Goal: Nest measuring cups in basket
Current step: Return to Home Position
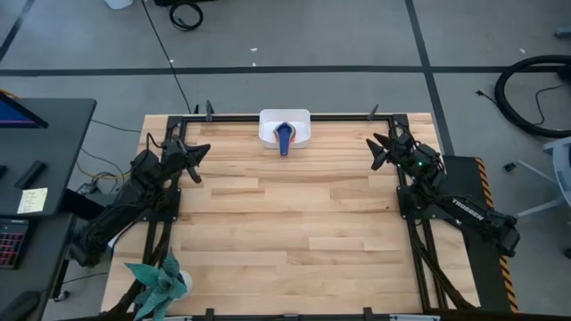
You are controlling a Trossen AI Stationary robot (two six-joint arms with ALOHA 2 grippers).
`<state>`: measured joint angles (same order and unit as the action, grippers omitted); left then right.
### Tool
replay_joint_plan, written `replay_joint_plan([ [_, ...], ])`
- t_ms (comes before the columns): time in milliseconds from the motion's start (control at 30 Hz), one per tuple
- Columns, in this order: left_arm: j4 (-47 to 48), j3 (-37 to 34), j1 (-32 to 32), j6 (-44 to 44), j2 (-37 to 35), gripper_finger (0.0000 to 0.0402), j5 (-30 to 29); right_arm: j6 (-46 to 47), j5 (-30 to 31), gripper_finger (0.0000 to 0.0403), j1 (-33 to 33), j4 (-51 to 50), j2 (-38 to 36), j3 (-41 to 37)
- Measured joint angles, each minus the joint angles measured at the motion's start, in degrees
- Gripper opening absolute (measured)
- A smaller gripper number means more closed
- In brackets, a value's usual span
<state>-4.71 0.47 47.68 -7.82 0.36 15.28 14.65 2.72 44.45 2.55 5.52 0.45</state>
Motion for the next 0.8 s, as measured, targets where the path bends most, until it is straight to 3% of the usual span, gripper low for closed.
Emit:
replay_joint_plan([
  [800,-0.94,-0.04,0.00,-0.55,0.00,0.0009,0.03,0.20,0.00,0.0209,0.00,0.00,0.00,0.07],
])
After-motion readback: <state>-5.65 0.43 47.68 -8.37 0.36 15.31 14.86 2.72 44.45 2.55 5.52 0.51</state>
